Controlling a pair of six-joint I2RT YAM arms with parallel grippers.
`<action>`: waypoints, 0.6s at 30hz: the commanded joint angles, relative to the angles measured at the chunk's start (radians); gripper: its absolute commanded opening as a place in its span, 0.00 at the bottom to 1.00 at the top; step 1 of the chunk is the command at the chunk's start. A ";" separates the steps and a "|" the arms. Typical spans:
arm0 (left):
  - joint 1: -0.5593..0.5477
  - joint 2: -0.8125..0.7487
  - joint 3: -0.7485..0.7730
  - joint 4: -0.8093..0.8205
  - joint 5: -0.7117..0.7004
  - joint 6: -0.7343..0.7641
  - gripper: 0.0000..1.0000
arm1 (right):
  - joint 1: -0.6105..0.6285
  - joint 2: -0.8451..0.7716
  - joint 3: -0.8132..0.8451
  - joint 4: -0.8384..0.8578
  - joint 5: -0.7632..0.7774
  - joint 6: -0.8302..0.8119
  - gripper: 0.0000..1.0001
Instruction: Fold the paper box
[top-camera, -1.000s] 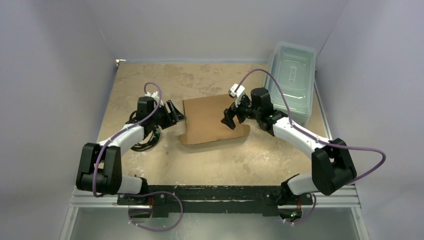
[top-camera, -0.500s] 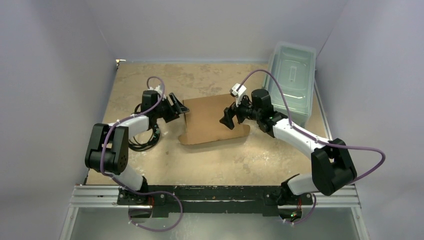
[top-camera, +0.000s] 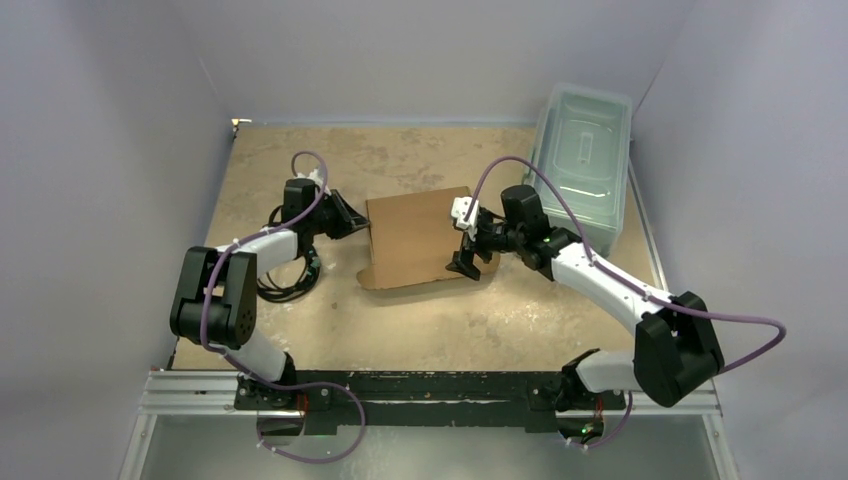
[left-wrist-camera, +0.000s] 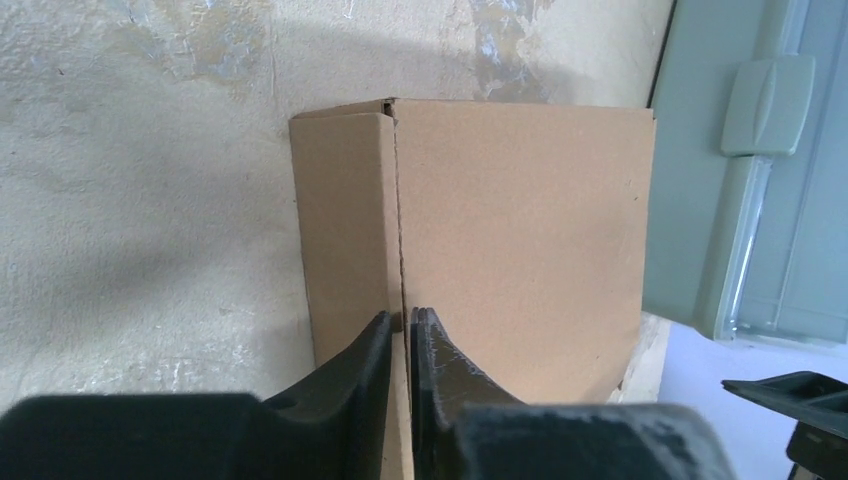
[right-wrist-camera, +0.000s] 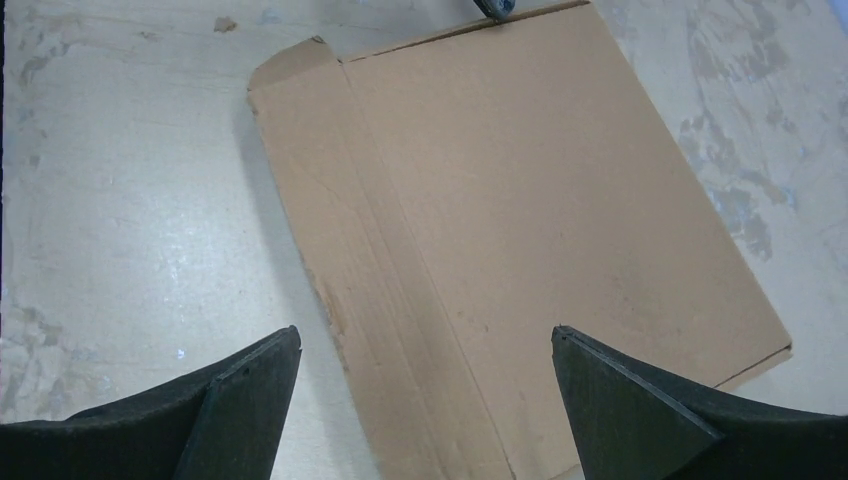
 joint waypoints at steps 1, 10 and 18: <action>0.008 0.008 -0.005 0.028 0.003 -0.015 0.07 | 0.000 -0.019 0.015 -0.041 -0.042 -0.094 0.99; 0.008 0.012 -0.012 0.022 0.009 -0.001 0.06 | 0.001 -0.014 0.017 -0.040 -0.049 -0.077 0.99; 0.008 -0.010 -0.022 0.004 -0.005 0.018 0.30 | -0.001 -0.013 0.024 -0.041 -0.051 -0.059 0.99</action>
